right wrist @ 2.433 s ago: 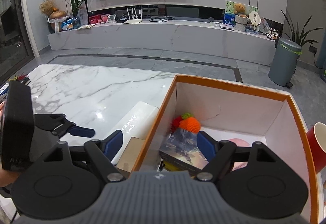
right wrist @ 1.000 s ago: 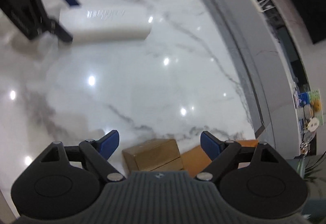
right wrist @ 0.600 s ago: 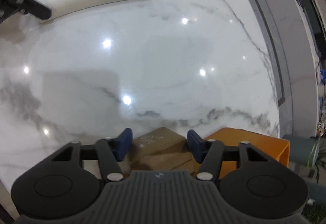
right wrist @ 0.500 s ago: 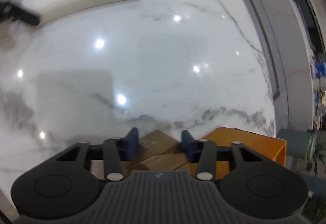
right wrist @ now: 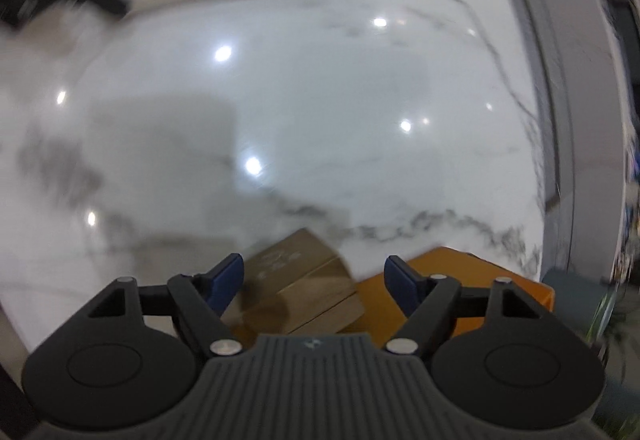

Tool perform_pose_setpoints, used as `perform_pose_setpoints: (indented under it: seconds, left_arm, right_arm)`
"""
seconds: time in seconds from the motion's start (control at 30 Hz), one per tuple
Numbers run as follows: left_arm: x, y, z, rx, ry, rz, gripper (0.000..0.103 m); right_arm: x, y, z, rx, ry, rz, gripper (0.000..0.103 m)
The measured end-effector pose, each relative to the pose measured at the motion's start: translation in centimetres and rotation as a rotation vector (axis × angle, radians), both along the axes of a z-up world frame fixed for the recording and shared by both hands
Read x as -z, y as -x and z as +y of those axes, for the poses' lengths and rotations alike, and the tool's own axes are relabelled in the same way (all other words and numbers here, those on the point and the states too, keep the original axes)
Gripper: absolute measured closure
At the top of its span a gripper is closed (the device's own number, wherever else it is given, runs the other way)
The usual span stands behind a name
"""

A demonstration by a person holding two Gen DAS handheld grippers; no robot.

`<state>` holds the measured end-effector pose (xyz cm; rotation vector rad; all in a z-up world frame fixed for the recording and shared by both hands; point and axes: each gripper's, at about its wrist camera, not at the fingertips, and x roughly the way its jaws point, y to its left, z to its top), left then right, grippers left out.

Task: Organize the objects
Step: 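Grasp the white long box with the left tool while the right grasps the brown cardboard box, then lift the white long box with the left tool while the right lifts the brown box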

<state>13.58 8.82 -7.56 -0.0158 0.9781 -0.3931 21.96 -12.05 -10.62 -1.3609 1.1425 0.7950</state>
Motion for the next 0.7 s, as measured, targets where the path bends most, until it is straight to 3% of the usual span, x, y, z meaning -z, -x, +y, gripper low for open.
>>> perform_pose_setpoints:
  seconds: [0.27, 0.53, 0.7]
  left_arm:
    - [0.2, 0.2, -0.5, 0.025, -0.041, -0.02, 0.024]
    - [0.3, 0.6, -1.2, 0.044, -0.088, -0.046, 0.023]
    - [0.3, 0.5, -1.4, 0.041, -0.097, -0.044, 0.023]
  right_arm:
    - [1.0, 0.4, 0.5, 0.0, 0.05, 0.015, 0.03]
    - [-1.4, -2.7, 3.6, 0.291, -0.205, 0.016, 0.03]
    - [-1.1, -2.8, 6.6, 0.314, -0.231, -0.011, 0.031]
